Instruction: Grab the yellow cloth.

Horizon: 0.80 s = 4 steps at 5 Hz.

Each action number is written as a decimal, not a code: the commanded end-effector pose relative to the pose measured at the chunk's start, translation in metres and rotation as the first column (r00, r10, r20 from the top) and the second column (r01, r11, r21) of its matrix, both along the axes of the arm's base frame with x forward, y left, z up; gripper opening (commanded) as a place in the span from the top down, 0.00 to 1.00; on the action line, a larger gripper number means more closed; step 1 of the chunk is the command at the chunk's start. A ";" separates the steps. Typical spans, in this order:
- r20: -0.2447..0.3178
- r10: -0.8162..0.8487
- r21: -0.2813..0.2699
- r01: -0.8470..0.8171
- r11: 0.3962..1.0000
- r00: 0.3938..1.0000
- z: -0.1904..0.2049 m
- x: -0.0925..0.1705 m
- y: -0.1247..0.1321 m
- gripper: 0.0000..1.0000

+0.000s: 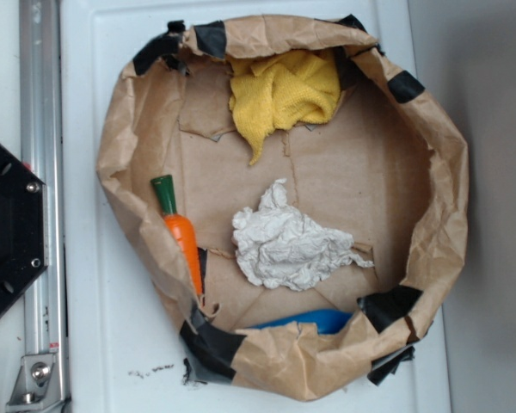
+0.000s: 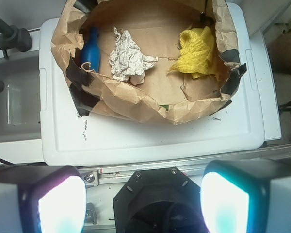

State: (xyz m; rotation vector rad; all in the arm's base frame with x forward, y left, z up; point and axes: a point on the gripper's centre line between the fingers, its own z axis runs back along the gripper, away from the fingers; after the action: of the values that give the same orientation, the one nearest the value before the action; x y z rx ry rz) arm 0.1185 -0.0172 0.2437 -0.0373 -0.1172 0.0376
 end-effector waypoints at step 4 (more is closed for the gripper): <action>0.194 0.414 -0.073 -0.408 0.910 0.889 -0.101 0.101 0.039 0.00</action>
State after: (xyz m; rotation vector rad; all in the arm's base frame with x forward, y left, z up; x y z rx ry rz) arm 0.2155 0.0187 0.1331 -0.0378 -0.2981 0.4689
